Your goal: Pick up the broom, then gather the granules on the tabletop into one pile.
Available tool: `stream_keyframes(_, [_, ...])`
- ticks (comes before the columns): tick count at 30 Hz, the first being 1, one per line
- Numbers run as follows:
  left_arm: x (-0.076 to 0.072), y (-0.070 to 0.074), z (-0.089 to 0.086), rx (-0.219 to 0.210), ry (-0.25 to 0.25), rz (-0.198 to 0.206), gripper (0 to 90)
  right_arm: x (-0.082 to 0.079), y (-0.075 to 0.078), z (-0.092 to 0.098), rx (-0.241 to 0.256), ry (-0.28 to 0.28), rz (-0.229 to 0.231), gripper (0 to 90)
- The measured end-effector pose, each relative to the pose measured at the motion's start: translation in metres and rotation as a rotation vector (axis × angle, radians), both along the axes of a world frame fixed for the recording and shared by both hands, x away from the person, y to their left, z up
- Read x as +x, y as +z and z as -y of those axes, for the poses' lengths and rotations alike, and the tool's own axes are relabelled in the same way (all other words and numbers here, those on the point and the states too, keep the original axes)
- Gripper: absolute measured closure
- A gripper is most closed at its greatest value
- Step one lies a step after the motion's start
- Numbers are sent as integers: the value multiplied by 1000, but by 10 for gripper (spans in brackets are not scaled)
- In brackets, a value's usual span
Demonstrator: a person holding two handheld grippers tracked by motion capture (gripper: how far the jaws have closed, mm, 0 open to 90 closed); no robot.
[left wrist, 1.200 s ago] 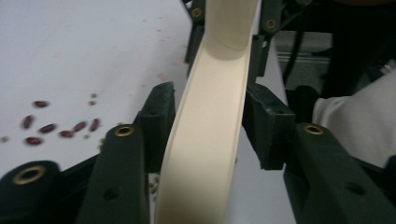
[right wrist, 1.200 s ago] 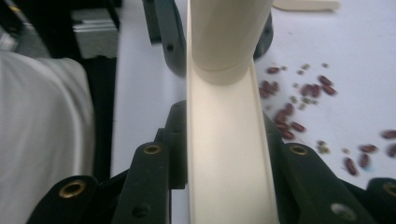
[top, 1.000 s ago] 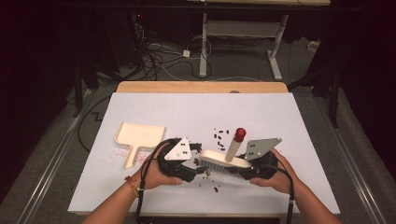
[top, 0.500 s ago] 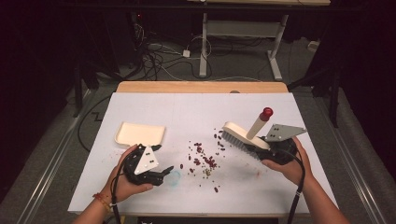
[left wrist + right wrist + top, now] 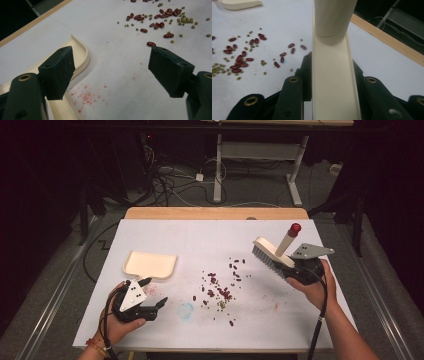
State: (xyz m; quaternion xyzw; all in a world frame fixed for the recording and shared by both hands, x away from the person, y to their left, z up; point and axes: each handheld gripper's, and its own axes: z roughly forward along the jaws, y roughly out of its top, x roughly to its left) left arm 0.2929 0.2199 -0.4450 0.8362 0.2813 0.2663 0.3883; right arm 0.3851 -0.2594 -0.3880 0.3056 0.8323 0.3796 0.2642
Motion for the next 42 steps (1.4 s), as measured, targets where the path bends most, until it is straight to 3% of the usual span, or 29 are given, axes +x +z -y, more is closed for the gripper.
stream_keyframes(3, [1,-2,1,15,4,-9,203,8,-6,0,-20,-45,19,680])
stream_keyframes(8, [-1,-4,0,29,7,-15,203,19,-11,-6,-40,-73,38,681])
stream_keyframes(18, [6,-8,-1,30,14,-44,203,58,-32,-44,-108,-61,47,681])
stream_keyframes(21, [4,-8,1,36,8,-42,203,68,-48,-60,-162,-52,30,682])
stream_keyframes(23, [4,-8,2,45,3,-44,203,70,-50,-66,-140,-34,18,682])
stream_keyframes(28, [5,-9,5,56,-8,-49,203,70,-54,-79,-151,-5,20,682])
stream_keyframes(33, [5,-9,5,82,-19,-52,203,57,-58,-85,-34,99,11,681])
stream_keyframes(42, [1,-6,4,66,-25,-54,203,33,-62,-100,-95,206,26,679])
